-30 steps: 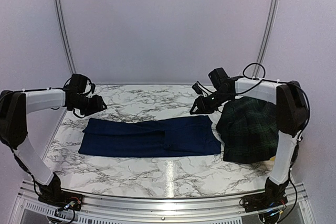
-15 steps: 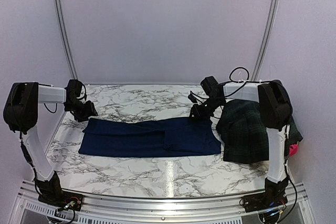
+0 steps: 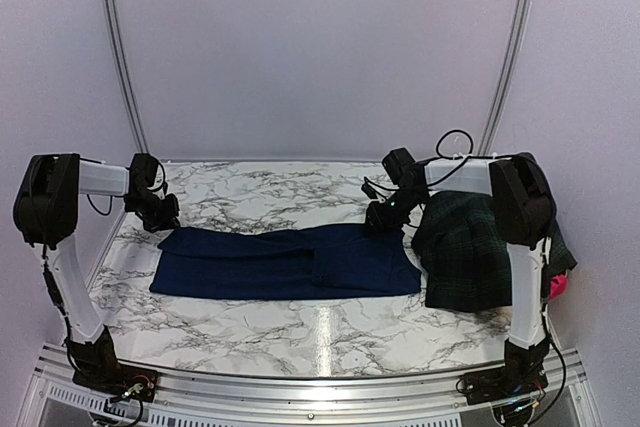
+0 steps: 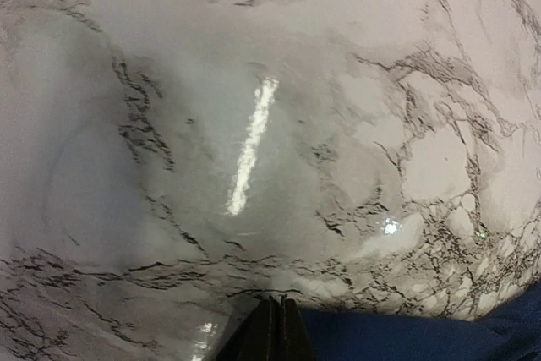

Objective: Fold and stack the mixed laundry pile
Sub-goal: Adjust the 1/3-folded T-shirt at the center of the board.

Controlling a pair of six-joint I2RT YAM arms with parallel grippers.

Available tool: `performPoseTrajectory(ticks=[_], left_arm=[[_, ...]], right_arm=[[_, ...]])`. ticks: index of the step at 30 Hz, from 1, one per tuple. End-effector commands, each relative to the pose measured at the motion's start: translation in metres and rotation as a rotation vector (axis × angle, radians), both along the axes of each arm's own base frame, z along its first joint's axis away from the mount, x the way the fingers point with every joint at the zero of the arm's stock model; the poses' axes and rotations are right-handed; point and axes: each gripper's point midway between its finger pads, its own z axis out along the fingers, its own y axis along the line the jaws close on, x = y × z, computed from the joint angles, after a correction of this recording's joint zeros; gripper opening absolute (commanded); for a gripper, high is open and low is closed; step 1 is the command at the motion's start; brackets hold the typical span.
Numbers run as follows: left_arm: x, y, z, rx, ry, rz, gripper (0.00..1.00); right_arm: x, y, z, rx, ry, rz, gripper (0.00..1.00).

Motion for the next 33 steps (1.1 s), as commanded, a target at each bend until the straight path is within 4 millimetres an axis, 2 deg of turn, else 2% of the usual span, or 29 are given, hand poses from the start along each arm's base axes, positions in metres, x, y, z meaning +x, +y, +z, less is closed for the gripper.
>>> performPoseTrajectory(ticks=[1, 4, 6, 8, 11, 14, 15, 17, 19, 22, 24, 27, 33], left_arm=[[-0.001, 0.040, 0.007, 0.043, 0.001, 0.107, 0.00], [-0.008, 0.064, 0.012, 0.075, -0.006, 0.186, 0.00], [-0.012, 0.072, 0.009, 0.074, 0.000, 0.216, 0.00], [-0.014, 0.073, 0.005, 0.066, 0.010, 0.220, 0.00], [-0.010, 0.064, 0.002, 0.020, 0.006, 0.192, 0.00], [-0.001, 0.059, 0.013, -0.011, -0.051, 0.176, 0.38], [0.002, 0.059, 0.021, -0.011, -0.082, 0.170, 0.46], [0.006, 0.058, 0.039, 0.002, -0.136, 0.148, 0.52], [0.007, 0.056, 0.057, 0.022, -0.184, 0.114, 0.55], [0.001, 0.039, 0.074, 0.032, -0.223, 0.058, 0.55], [-0.003, 0.010, 0.086, 0.021, -0.256, -0.041, 0.57], [-0.019, -0.078, 0.099, -0.037, -0.298, -0.291, 0.57], [-0.065, -0.230, 0.100, -0.183, -0.306, -0.658, 0.51]], right_arm=[[-0.008, -0.030, -0.034, -0.092, 0.071, -0.085, 0.35], [-0.008, -0.042, -0.041, -0.103, 0.086, -0.126, 0.34], [-0.007, -0.046, -0.044, -0.101, 0.092, -0.141, 0.34], [-0.005, -0.045, -0.043, -0.092, 0.085, -0.143, 0.34], [0.004, -0.035, -0.032, -0.043, 0.057, -0.133, 0.34], [0.018, -0.021, -0.004, 0.025, 0.001, -0.117, 0.37], [0.022, -0.018, 0.007, 0.037, -0.020, -0.114, 0.38], [0.028, -0.012, 0.034, 0.072, -0.061, -0.097, 0.41], [0.027, -0.009, 0.058, 0.097, -0.094, -0.084, 0.44], [0.011, -0.004, 0.080, 0.119, -0.102, -0.040, 0.45], [-0.008, 0.001, 0.083, 0.132, -0.080, 0.000, 0.44], [-0.040, 0.005, 0.080, 0.143, -0.029, 0.041, 0.44], [-0.093, -0.003, 0.059, 0.179, 0.096, 0.054, 0.39]])
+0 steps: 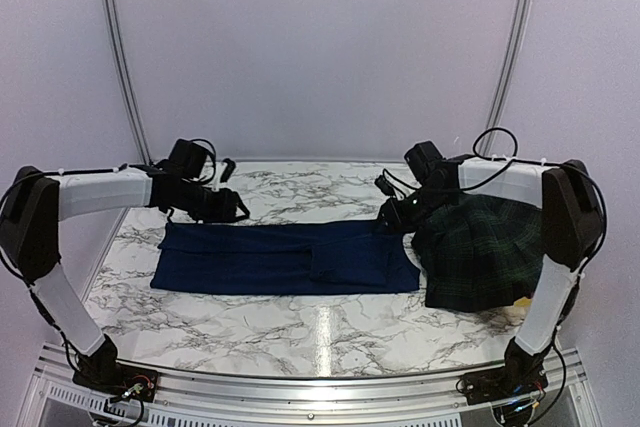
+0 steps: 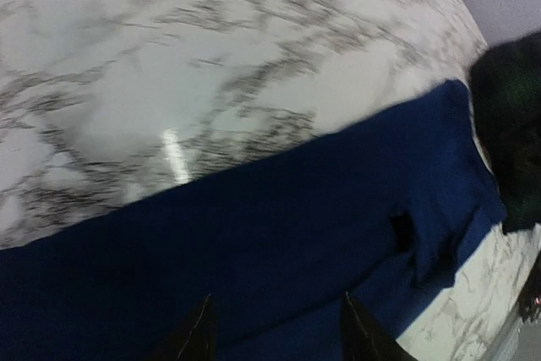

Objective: Fold and stack the mixed laundry pile
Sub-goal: Adjust the 1/3-folded T-shirt at the center of the board, then smooth out the rectangle-folded T-shirt at the center of the board.

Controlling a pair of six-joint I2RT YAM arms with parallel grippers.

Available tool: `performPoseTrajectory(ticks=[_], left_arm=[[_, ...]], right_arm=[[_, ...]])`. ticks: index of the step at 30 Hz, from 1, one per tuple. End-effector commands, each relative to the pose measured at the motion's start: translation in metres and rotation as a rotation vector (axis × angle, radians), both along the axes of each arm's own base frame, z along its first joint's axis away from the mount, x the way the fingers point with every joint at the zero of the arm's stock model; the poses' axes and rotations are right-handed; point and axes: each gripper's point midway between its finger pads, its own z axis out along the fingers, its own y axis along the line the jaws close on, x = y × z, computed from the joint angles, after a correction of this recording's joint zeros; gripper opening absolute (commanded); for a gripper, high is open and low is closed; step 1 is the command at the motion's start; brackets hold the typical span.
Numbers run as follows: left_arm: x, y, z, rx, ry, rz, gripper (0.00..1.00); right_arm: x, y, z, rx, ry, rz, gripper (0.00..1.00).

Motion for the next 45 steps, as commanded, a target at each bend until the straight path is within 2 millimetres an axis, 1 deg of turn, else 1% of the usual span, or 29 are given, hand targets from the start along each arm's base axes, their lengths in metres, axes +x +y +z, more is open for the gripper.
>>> performPoseTrajectory(ticks=[1, 2, 3, 5, 6, 7, 9, 11, 13, 18, 22, 27, 30, 37, 42, 43, 45], left_arm=[[-0.040, -0.104, 0.001, -0.092, 0.006, -0.296, 0.50], [-0.052, -0.127, 0.004, -0.099, -0.008, -0.365, 0.50], [-0.064, -0.147, 0.003, -0.100, -0.019, -0.432, 0.50], [-0.087, -0.180, -0.001, -0.108, -0.024, -0.541, 0.51], [-0.098, -0.195, -0.008, -0.110, -0.015, -0.589, 0.51], [-0.103, -0.203, -0.007, -0.121, -0.021, -0.616, 0.51], [-0.114, -0.220, -0.014, -0.107, -0.042, -0.670, 0.53], [-0.120, -0.230, -0.020, -0.091, -0.060, -0.711, 0.54], [-0.122, -0.239, -0.027, -0.078, -0.060, -0.732, 0.55], [-0.121, -0.246, -0.042, -0.056, -0.050, -0.742, 0.58], [-0.120, -0.247, -0.050, -0.043, -0.041, -0.737, 0.58], [-0.121, -0.246, -0.056, -0.032, -0.031, -0.735, 0.58], [-0.121, -0.245, -0.058, -0.027, -0.030, -0.732, 0.58], [-0.121, -0.244, -0.064, -0.017, -0.024, -0.734, 0.59], [-0.124, -0.243, -0.073, 0.000, -0.014, -0.753, 0.59], [-0.124, -0.242, -0.074, 0.004, -0.015, -0.756, 0.58], [-0.126, -0.242, -0.075, 0.008, -0.015, -0.767, 0.56]], right_arm=[[-0.046, -0.003, -0.021, 0.022, 0.134, 0.047, 0.39], [-0.051, -0.003, -0.016, 0.037, 0.128, 0.054, 0.39], [-0.058, -0.005, -0.016, 0.044, 0.132, 0.061, 0.39], [-0.068, -0.008, -0.017, 0.051, 0.144, 0.072, 0.39], [-0.073, -0.008, -0.019, 0.057, 0.155, 0.081, 0.39], [-0.078, -0.007, -0.019, 0.068, 0.165, 0.087, 0.39], [-0.084, -0.006, -0.020, 0.084, 0.177, 0.089, 0.39], [-0.085, -0.007, -0.020, 0.084, 0.175, 0.088, 0.39], [-0.087, -0.010, -0.024, 0.068, 0.183, 0.084, 0.40], [-0.096, -0.014, -0.041, 0.040, 0.230, 0.087, 0.41], [-0.095, -0.008, -0.042, 0.055, 0.226, 0.089, 0.39], [-0.093, 0.002, -0.044, 0.065, 0.226, 0.101, 0.32], [-0.092, 0.003, -0.050, 0.056, 0.233, 0.101, 0.30], [-0.089, 0.004, -0.064, 0.034, 0.246, 0.097, 0.30], [-0.087, 0.004, -0.061, 0.031, 0.236, 0.093, 0.27], [-0.087, 0.004, -0.061, 0.030, 0.235, 0.094, 0.26], [-0.087, 0.004, -0.060, 0.031, 0.236, 0.095, 0.19]])
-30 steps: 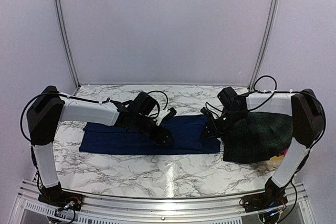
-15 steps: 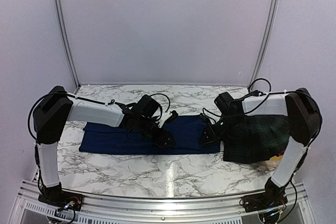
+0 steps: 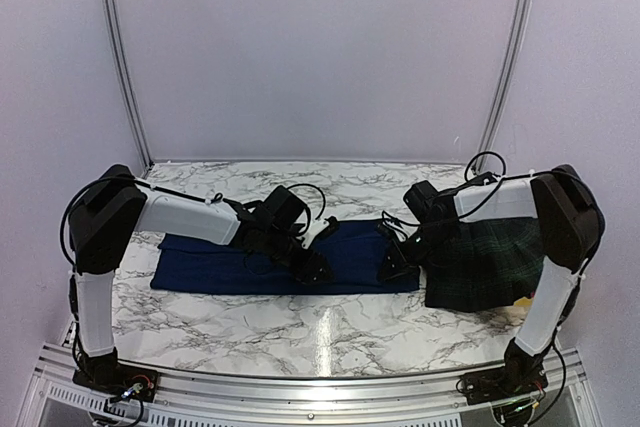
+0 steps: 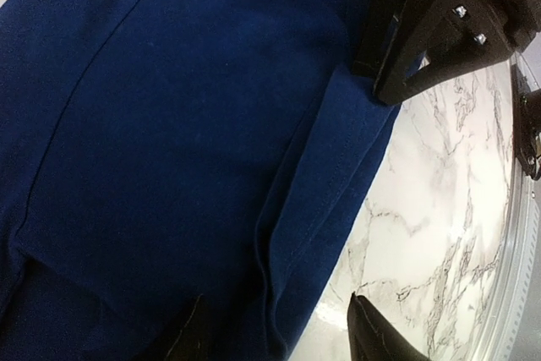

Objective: Fold and stack the mixed laundry pile
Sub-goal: Smooth out the rectangle-folded T-shirt at the center of the board.

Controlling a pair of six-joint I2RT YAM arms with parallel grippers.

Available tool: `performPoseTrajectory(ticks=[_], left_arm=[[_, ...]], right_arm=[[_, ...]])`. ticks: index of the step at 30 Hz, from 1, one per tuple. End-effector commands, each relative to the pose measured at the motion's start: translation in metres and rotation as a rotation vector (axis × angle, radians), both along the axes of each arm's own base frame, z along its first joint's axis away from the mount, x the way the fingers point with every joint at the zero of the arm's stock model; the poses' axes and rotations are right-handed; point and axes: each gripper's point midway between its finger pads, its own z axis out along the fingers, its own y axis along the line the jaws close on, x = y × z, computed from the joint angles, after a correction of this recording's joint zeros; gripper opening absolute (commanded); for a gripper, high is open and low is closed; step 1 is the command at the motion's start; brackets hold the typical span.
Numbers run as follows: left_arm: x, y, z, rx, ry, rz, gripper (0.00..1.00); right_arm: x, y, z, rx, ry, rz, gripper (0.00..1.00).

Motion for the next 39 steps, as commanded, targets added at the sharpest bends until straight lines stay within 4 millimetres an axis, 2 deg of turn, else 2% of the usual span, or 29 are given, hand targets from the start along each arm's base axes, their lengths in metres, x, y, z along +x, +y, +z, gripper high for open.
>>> performPoseTrajectory(ticks=[1, 5, 12, 14, 19, 23, 26, 30, 36, 39], left_arm=[[-0.002, -0.005, -0.003, 0.000, -0.023, -0.037, 0.54], [-0.003, -0.007, 0.001, -0.011, -0.029, -0.053, 0.41], [-0.006, -0.006, 0.017, -0.037, -0.049, -0.068, 0.12], [-0.009, -0.005, 0.021, -0.046, -0.049, -0.078, 0.01], [-0.022, -0.004, 0.022, -0.060, -0.023, -0.113, 0.00], [-0.037, -0.011, 0.034, -0.085, -0.028, -0.160, 0.00], [-0.039, -0.014, 0.033, -0.083, -0.019, -0.161, 0.00], [-0.014, -0.006, 0.029, -0.080, 0.020, -0.072, 0.00], [0.030, 0.004, 0.032, -0.097, 0.020, 0.033, 0.00], [0.049, 0.008, 0.029, -0.092, 0.025, 0.085, 0.00]], right_arm=[[0.011, 0.009, 0.011, 0.017, -0.045, 0.005, 0.15], [0.012, 0.008, 0.017, 0.023, -0.057, 0.005, 0.00], [0.006, 0.006, 0.033, 0.037, -0.083, 0.005, 0.00], [0.002, 0.005, 0.038, 0.038, -0.086, 0.013, 0.00], [-0.009, -0.002, 0.039, 0.026, -0.078, 0.031, 0.00], [-0.017, -0.007, 0.039, 0.014, -0.071, 0.047, 0.00], [-0.020, -0.008, 0.039, 0.009, -0.070, 0.054, 0.00], [-0.009, -0.006, 0.045, 0.001, -0.107, 0.054, 0.00], [0.034, 0.004, 0.056, -0.016, -0.202, 0.008, 0.00], [0.051, 0.008, 0.048, -0.039, -0.215, -0.004, 0.00]])
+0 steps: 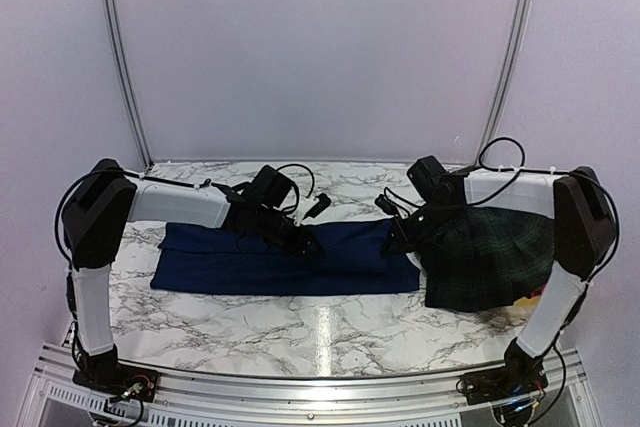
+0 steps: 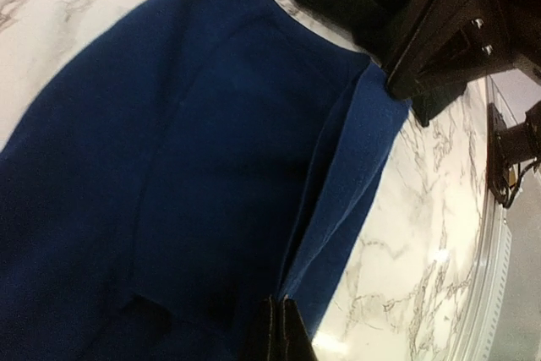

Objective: Fold and stack the mixed laundry pile
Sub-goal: Smooth out the rectangle-folded T-shirt at the center of the board.

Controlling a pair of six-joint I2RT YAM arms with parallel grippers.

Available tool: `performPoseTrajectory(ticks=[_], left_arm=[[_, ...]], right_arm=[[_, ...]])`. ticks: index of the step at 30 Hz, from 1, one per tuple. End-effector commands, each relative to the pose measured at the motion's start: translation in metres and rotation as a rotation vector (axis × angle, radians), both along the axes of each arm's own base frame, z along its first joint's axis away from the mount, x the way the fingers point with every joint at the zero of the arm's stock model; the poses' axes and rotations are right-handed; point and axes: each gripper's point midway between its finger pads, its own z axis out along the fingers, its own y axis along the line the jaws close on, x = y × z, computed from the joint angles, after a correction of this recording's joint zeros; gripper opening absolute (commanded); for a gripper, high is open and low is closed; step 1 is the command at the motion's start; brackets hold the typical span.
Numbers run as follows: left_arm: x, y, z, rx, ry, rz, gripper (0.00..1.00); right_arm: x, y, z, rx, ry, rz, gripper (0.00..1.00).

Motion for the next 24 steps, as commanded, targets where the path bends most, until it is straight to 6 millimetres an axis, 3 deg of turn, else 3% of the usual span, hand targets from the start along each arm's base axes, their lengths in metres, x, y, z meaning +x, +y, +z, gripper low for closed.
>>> performPoseTrajectory(ticks=[1, 5, 7, 8, 9, 12, 15, 18, 24], left_arm=[[0.028, 0.003, -0.006, 0.006, 0.013, 0.072, 0.00], [0.049, 0.011, -0.016, 0.049, 0.006, 0.145, 0.03], [0.060, 0.021, -0.019, 0.079, -0.008, 0.202, 0.24], [0.066, 0.029, -0.017, 0.090, -0.011, 0.232, 0.42], [0.072, 0.039, -0.013, 0.093, -0.017, 0.270, 0.52], [0.091, 0.075, 0.010, 0.083, -0.048, 0.403, 0.73], [0.104, 0.120, 0.021, 0.132, -0.098, 0.529, 0.98], [0.102, 0.164, 0.016, 0.201, -0.061, 0.618, 0.99], [0.082, 0.252, 0.011, 0.203, 0.077, 0.914, 0.99]], right_arm=[[0.036, 0.008, -0.003, -0.043, -0.073, -0.032, 0.00], [0.064, 0.006, -0.011, -0.109, -0.114, -0.066, 0.00], [0.079, 0.004, -0.012, -0.149, -0.135, -0.087, 0.00], [0.082, 0.002, -0.014, -0.173, -0.134, -0.093, 0.03], [0.085, -0.001, -0.018, -0.202, -0.132, -0.098, 0.11], [0.090, -0.007, -0.012, -0.241, -0.155, -0.116, 0.33], [0.090, 0.003, 0.010, -0.182, -0.189, -0.109, 0.38], [0.087, 0.018, 0.022, -0.114, -0.188, -0.086, 0.38], [0.082, 0.050, 0.024, -0.017, -0.156, -0.043, 0.35]])
